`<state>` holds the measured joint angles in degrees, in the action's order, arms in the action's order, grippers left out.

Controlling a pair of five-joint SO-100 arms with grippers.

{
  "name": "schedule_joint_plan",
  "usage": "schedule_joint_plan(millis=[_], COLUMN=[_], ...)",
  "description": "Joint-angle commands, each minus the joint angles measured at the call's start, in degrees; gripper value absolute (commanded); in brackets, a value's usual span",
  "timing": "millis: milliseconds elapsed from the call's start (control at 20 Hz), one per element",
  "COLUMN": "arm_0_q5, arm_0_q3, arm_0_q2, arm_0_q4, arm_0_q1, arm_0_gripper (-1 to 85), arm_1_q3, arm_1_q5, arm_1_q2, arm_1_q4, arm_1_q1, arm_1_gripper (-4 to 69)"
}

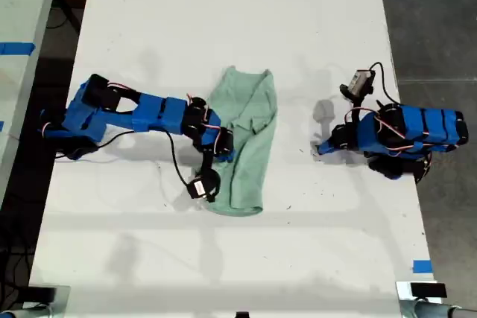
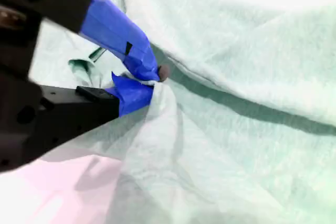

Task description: Fold t shirt

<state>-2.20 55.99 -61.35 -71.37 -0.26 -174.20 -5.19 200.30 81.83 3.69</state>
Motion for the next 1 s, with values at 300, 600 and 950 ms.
schedule_joint_plan(millis=[300,600,950], arm_0_q5=[-3.4,-5.1,-4.3], arm_0_q3=[-4.0,-4.0,-4.4], arm_0_q2=[-1.2,5.8,8.5], arm_0_q4=[4.9,8.7,11.1], arm_0_q1=[-0.5,-3.2,-2.9], arm_0_gripper=[0.0,7.2,17.5], arm_1_q3=[-2.3,-2.3,-2.3], arm_1_q5=[0.4,0.4,0.5], arm_1_q2=[0.3,0.3,0.3], arm_1_q4=[-1.7,-1.7,-1.7], arm_1_q1=[-1.4,-1.6,-1.8], arm_1_gripper=[1.5,1.5,1.5])
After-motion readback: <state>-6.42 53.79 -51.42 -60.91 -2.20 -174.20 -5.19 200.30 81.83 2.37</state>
